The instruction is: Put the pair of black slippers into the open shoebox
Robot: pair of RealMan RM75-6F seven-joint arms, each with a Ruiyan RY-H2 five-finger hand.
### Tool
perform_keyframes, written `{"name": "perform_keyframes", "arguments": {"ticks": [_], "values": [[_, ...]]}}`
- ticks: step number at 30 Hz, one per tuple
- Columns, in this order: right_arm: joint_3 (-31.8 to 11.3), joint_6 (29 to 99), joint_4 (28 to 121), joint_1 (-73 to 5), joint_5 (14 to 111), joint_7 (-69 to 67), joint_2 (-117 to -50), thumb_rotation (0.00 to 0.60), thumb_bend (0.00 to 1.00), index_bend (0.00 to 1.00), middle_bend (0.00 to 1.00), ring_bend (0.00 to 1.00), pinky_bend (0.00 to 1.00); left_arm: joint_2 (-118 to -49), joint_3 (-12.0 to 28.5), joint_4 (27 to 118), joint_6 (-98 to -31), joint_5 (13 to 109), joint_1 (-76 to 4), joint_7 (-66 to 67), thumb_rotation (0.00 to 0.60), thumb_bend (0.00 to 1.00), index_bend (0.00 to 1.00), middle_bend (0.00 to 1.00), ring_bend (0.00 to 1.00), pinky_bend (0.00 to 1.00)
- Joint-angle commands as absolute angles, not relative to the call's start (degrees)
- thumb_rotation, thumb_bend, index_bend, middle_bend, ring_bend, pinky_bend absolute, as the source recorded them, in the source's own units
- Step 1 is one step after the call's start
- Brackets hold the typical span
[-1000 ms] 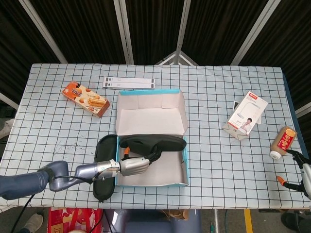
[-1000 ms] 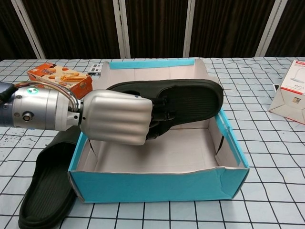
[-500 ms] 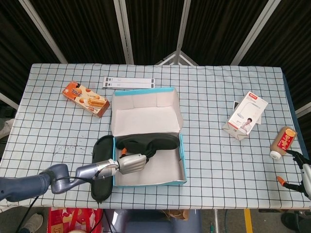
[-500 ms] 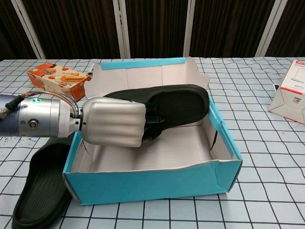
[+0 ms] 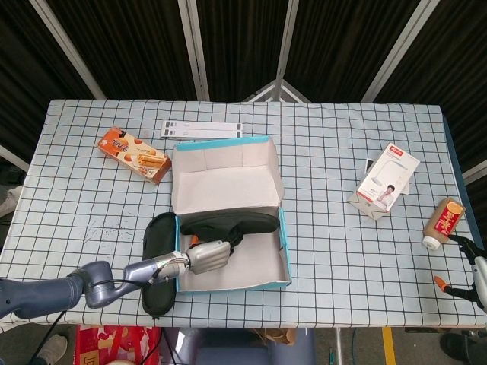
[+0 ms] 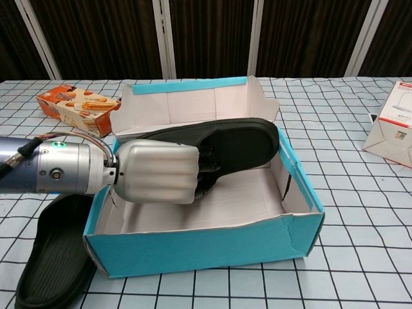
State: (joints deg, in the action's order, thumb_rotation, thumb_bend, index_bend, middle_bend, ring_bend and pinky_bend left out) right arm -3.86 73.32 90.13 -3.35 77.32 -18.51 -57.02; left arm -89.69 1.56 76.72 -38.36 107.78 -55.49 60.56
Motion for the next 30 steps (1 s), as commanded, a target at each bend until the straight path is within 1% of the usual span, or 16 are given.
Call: {"name": "perform_keyframes", "arguments": {"ticks": [1,5,11,14,18,22,27,30], "values": [[-3.8,73.4,90.1,-3.3,77.4,-18.5,-57.1,0.6,0.23,0.19,0.2,0.25,0.21,-89.5,2.1,77.5,-37.2,105.9,-55.3,60.6,0.6,0.32,0.42,0.55,0.17,0.24],[-3.8,73.4,90.2,-3.3,77.4,-18.4,-57.1,0.6,0.23,0.19,0.2,0.25,0.21,-89.3,3.0,78.4,-36.0,103.2,-55.0,61.7,0.6,0.32,0.42,0.55,0.19,0.25],[-3.8,73.3,90.3,-3.4,77.2,-18.2,-57.1,0.6,0.23,0.19,0.2,0.25,0.21,-88.8,3.8,79.6,-35.7,100.2,-54.1,64.4,0.6,0.32,0.41,0.55,0.19,0.26],[-3.8,73.1,90.3,-3.4,77.3,-18.2,-57.1,0.6,0.23,0.19,0.2,0.25,0.21,-88.6,3.8,80.2,-35.3,99.1,-53.9,65.7,0.6,0.32,0.39,0.53,0.19,0.27],[-3.8,73.0,90.4,-3.5,77.4,-18.4,-57.0,0.6,0.23,0.19,0.2,0.25,0.21,-88.4,3.8,80.8,-35.4,98.5,-54.2,67.1,0.6,0.31,0.31,0.46,0.19,0.27],[-3.7,72.9,90.4,-3.5,77.6,-18.8,-56.9,0.6,0.23,0.2,0.2,0.25,0.21,-88.4,3.4,81.3,-36.3,99.2,-54.6,67.4,0.6,0.29,0.24,0.37,0.19,0.27],[-3.6,72.8,90.4,-3.5,77.6,-19.1,-56.8,0.6,0.23,0.2,0.2,0.25,0.21,-89.1,2.5,80.5,-40.0,103.1,-55.8,65.1,0.6,0.28,0.2,0.35,0.19,0.27],[-3.7,73.0,90.4,-3.4,77.6,-19.2,-56.7,0.6,0.23,0.2,0.2,0.25,0.21,-89.7,1.9,79.3,-42.2,105.7,-56.9,62.8,0.6,0.27,0.14,0.26,0.19,0.27]]}}
